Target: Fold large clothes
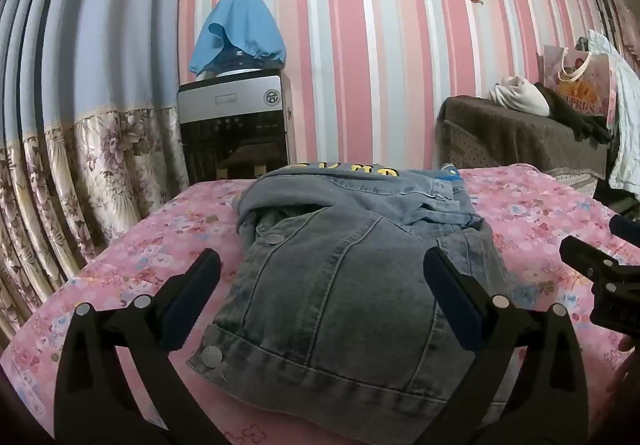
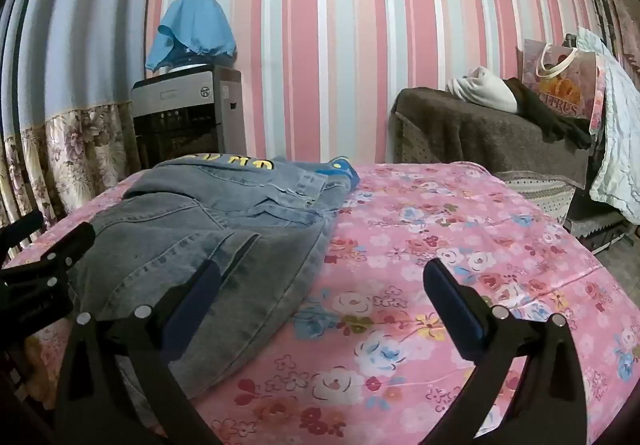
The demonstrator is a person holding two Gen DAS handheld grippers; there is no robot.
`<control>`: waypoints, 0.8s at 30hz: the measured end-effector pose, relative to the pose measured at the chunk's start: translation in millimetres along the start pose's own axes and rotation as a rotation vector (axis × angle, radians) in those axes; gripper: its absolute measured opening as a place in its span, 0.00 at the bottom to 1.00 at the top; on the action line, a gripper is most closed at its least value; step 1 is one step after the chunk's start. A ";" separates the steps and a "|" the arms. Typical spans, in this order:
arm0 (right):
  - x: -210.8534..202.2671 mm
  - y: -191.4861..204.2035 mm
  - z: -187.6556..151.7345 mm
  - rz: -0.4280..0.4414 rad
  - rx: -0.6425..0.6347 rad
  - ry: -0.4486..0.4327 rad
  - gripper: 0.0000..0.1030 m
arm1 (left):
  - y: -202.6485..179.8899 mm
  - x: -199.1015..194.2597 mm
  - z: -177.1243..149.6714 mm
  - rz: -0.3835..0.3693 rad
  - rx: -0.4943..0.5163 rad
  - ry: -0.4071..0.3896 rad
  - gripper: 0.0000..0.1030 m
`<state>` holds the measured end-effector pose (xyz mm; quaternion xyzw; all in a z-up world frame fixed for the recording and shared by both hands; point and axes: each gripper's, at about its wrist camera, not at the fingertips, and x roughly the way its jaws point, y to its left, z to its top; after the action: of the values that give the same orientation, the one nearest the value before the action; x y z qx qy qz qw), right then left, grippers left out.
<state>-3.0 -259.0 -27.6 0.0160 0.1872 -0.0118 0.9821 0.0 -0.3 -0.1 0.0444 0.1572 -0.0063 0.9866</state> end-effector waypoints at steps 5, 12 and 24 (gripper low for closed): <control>-0.9 -0.3 -0.2 -0.001 -0.001 -0.003 0.98 | -1.8 0.2 0.2 0.001 -0.002 0.003 0.97; 1.2 0.1 0.3 0.002 -0.002 -0.008 0.98 | -0.8 0.0 0.3 -0.003 -0.017 0.003 0.97; -0.3 0.7 -0.1 -0.001 -0.003 -0.011 0.98 | 0.2 0.1 0.2 -0.003 -0.021 0.003 0.97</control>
<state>-3.3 -258.4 -27.6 0.0144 0.1818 -0.0122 0.9831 0.1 -0.1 0.1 0.0340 0.1585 -0.0063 0.9867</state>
